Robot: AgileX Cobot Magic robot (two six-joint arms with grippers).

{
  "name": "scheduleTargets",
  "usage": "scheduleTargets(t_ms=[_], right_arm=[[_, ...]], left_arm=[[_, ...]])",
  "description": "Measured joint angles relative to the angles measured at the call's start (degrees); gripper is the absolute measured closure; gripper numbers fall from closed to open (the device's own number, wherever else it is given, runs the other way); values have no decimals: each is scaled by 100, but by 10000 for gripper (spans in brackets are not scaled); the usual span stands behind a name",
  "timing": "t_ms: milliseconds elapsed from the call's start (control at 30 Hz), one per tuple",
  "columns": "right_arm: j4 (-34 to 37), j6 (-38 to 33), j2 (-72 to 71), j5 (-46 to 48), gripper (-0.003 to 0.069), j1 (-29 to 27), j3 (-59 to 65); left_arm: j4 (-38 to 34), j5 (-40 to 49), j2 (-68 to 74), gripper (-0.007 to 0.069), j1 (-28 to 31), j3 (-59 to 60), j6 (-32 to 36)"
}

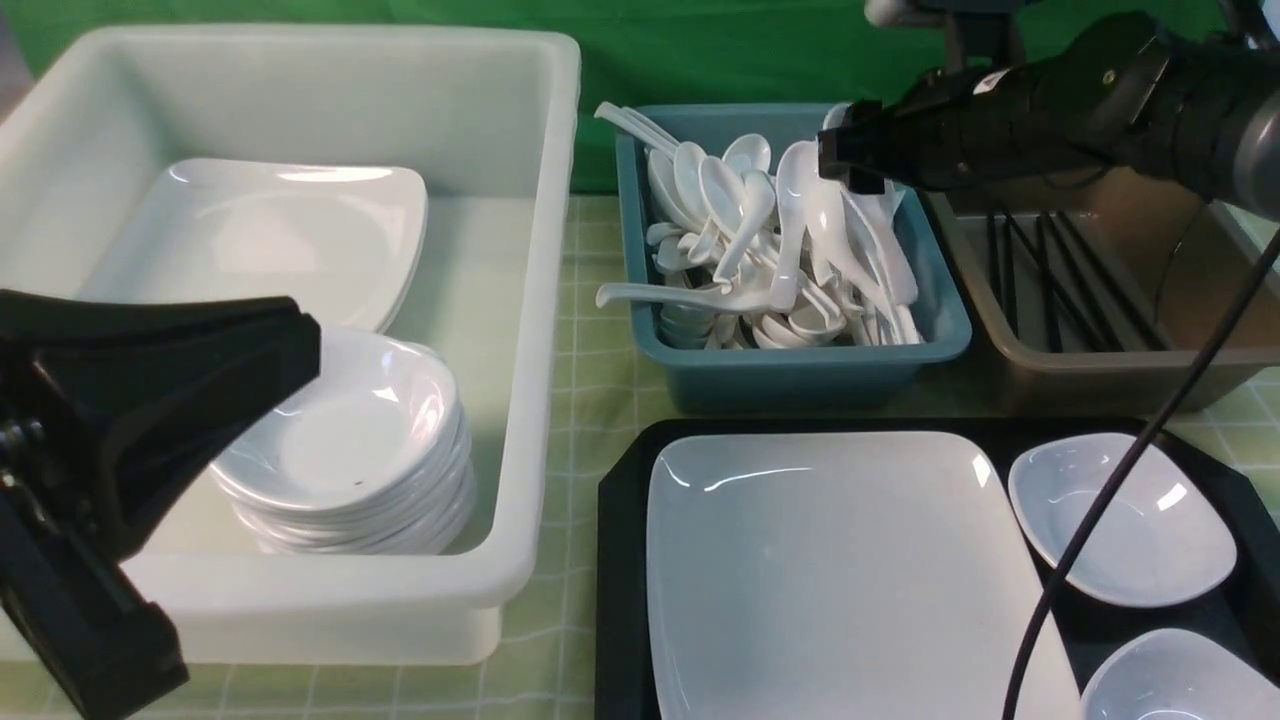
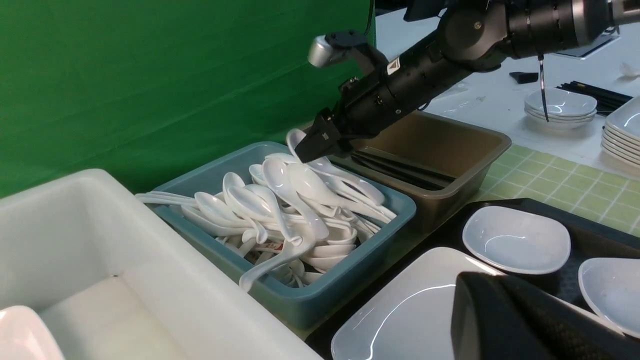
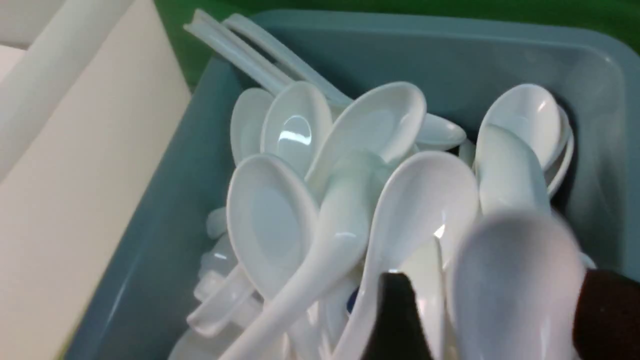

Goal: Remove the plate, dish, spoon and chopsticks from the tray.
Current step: Use the right arm to put the soup spoon into the small storage box in the middle, then use the right arm to grab a small plate from the dinner plate

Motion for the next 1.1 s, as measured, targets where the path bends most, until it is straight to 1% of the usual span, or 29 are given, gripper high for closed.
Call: scheduleTargets(t_ms=[33, 67, 100, 200, 333, 367, 467, 500, 533, 567, 600, 667, 700, 767, 800, 833, 900, 933, 1000, 1067, 1100], right_arm=[[-54, 0, -26, 20, 162, 0, 0], [-355, 5, -238, 282, 161, 0, 0], [-391, 5, -263, 359, 164, 0, 0], [-1044, 212, -869, 1124, 207, 0, 5], [-1700, 490, -1642, 2104, 255, 14, 230], [-1929, 611, -2081, 2618, 265, 55, 549], [-2235, 784, -2846, 3535, 267, 194, 1553], [-2314, 887, -3028, 3794, 262, 239, 1890], [-2348, 903, -3072, 3839, 260, 259, 1974], [-2439, 1062, -3457, 4173, 235, 344, 2771], [-2494, 1123, -3615, 4259, 218, 385, 3131], [-2494, 1251, -3941, 4286, 176, 478, 4010], [-2531, 1284, -4014, 4243, 158, 519, 4261], [-2549, 1356, -4131, 4032, 121, 676, 5014], [-2549, 1362, -4136, 3975, 116, 724, 5142], [-2549, 1369, -4116, 3699, 104, 853, 5632], [-2549, 1376, -4081, 3474, 101, 936, 5874], [-2549, 1376, -4025, 3153, 99, 1018, 6075], [-2549, 1376, -3893, 2802, 99, 1061, 6253], [-2606, 1376, -3765, 2633, 109, 1080, 6296], [-2657, 1376, -3686, 2552, 126, 1085, 6296]], left_arm=[[1, 0, 0, 615, 0, 0, 0], [43, 0, 0, 615, 0, 0, 0], [63, 0, 0, 615, 0, 0, 0], [109, 0, 0, 615, 0, 0, 0], [119, 6, 0, 615, 0, 0, 0], [119, 33, 0, 615, 0, 0, 0], [119, 96, 0, 615, 0, 0, 0], [119, 115, 0, 615, 0, 0, 0], [119, 124, 0, 615, 0, 0, 0], [119, 137, 0, 615, 0, 0, 0], [119, 137, 0, 615, 0, 0, 0], [119, 137, 0, 615, 0, 0, 0], [119, 137, 0, 615, 0, 0, 0], [119, 149, 0, 615, 0, 0, 0], [119, 149, 0, 615, 0, 0, 0], [119, 153, 0, 615, 0, 0, 0], [119, 153, 0, 615, 0, 0, 0], [119, 162, 0, 615, 0, 0, 0], [119, 201, 0, 615, 0, 0, 0], [119, 218, 0, 615, 0, 0, 0], [119, 244, 0, 615, 0, 0, 0]])
